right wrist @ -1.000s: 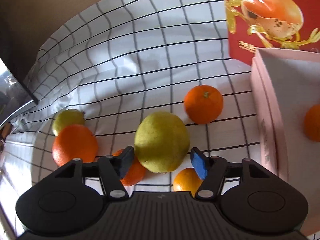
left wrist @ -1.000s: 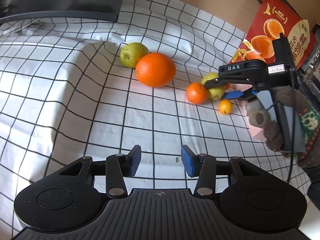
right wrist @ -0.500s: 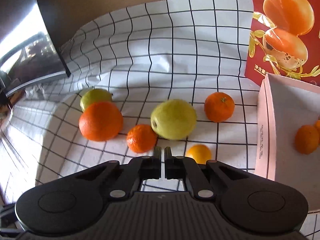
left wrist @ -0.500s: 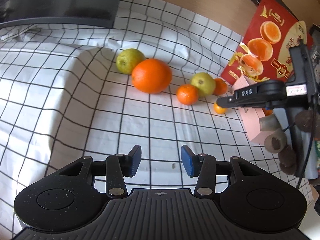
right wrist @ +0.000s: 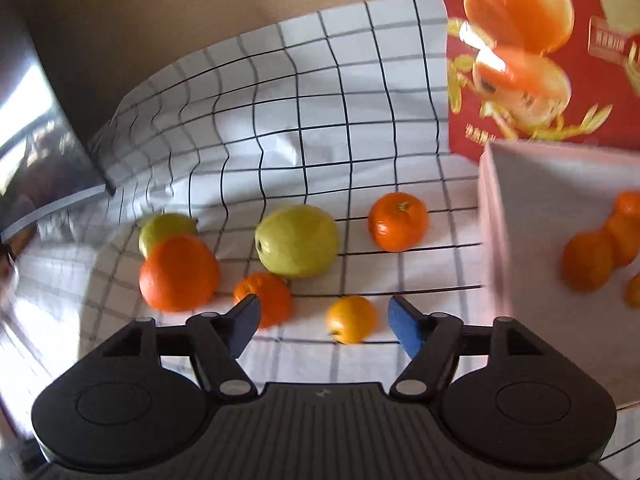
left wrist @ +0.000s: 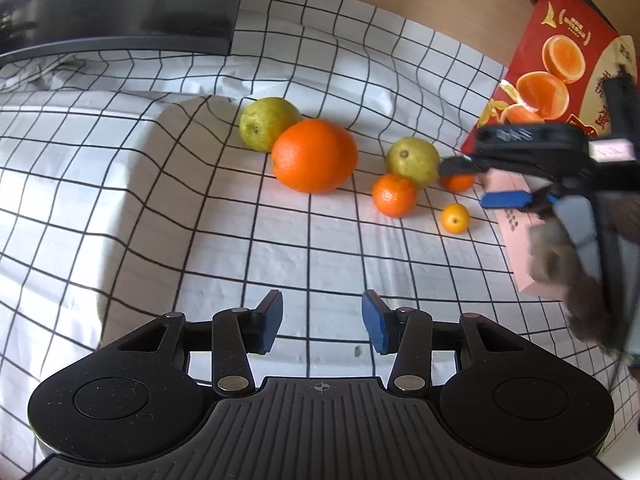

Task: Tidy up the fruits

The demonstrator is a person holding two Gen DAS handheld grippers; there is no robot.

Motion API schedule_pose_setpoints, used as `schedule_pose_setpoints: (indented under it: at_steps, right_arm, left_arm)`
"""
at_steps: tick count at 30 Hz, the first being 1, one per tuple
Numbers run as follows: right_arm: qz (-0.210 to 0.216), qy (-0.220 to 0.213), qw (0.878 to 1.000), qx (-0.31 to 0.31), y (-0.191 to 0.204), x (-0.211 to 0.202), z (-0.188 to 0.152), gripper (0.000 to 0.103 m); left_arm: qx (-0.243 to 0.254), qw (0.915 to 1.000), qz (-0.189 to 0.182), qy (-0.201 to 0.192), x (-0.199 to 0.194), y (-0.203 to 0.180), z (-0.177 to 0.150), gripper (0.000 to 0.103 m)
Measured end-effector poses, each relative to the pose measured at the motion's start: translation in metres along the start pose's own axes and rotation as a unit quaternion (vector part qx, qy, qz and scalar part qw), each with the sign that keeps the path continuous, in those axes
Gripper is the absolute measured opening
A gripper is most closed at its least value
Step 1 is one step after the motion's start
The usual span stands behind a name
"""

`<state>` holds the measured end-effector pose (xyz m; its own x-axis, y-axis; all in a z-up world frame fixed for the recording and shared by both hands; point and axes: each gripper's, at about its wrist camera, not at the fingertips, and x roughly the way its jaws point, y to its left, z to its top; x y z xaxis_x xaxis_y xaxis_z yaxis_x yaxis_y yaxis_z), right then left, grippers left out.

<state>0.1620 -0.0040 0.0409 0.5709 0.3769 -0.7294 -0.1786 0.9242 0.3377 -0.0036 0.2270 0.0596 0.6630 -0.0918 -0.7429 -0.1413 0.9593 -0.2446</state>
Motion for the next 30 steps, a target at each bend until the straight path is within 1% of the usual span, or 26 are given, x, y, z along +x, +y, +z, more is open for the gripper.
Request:
schedule_pose_setpoints:
  at_steps: [3, 7, 8, 10, 13, 14, 15, 17, 20, 22, 23, 26, 28, 30]
  right_arm:
    - [-0.01, 0.002, 1.0, 0.009, 0.011, 0.025, 0.014, 0.072]
    - [-0.029, 0.018, 0.999, 0.017, 0.024, 0.061, 0.03, 0.073]
    - [-0.032, 0.017, 0.999, 0.015, 0.027, 0.068, 0.033, 0.075]
    - [-0.036, 0.018, 0.999, 0.003, 0.034, 0.079, 0.036, 0.075]
    - [-0.031, 0.033, 0.999, -0.018, 0.043, 0.093, 0.037, 0.077]
    - [-0.034, 0.03, 0.998, -0.032, 0.046, 0.094, 0.037, 0.075]
    - [-0.033, 0.029, 0.998, -0.045, 0.049, 0.096, 0.037, 0.068]
    - [-0.026, 0.034, 0.997, -0.07, 0.054, 0.095, 0.037, 0.065]
    - [-0.026, 0.037, 0.993, -0.107, 0.056, 0.089, 0.034, 0.065]
    - [-0.023, 0.031, 0.993, -0.109, 0.052, 0.077, 0.033, 0.065]
    - [-0.013, 0.025, 0.994, -0.105, 0.048, 0.067, 0.034, 0.065]
    - [0.023, -0.002, 0.995, -0.102, 0.038, 0.02, 0.03, 0.065]
    - [0.027, -0.013, 0.993, -0.115, 0.036, -0.009, 0.021, 0.065]
    - [0.027, -0.019, 0.991, -0.133, 0.03, -0.039, 0.003, 0.065]
  left_arm:
    - [-0.003, 1.0, 0.005, -0.002, -0.004, 0.003, 0.002, 0.048]
    - [-0.005, 0.9999, 0.014, -0.006, -0.011, 0.006, 0.005, 0.048]
    - [-0.005, 0.9998, 0.015, -0.007, -0.013, 0.007, 0.005, 0.048]
    - [-0.007, 0.9998, 0.017, -0.007, -0.014, 0.009, 0.005, 0.048]
    - [-0.011, 0.9998, 0.017, -0.004, -0.014, 0.012, 0.004, 0.048]
    - [-0.012, 0.9998, 0.016, -0.002, -0.013, 0.014, 0.003, 0.048]
    - [-0.014, 0.9998, 0.016, 0.0, -0.013, 0.014, 0.002, 0.048]
    - [-0.016, 0.9998, 0.013, 0.003, -0.01, 0.016, 0.001, 0.048]
    - [-0.018, 0.9998, 0.008, 0.011, -0.003, 0.017, -0.002, 0.048]
    - [-0.014, 0.9998, 0.001, 0.015, 0.002, 0.016, -0.005, 0.048]
    - [-0.009, 0.9998, -0.003, 0.016, 0.004, 0.015, -0.006, 0.048]
    - [0.01, 0.9996, -0.022, 0.012, 0.012, 0.01, -0.007, 0.048]
    - [0.017, 0.9994, -0.03, 0.008, 0.018, 0.006, -0.004, 0.048]
    - [0.02, 0.9991, -0.038, 0.001, 0.024, 0.001, 0.0, 0.048]
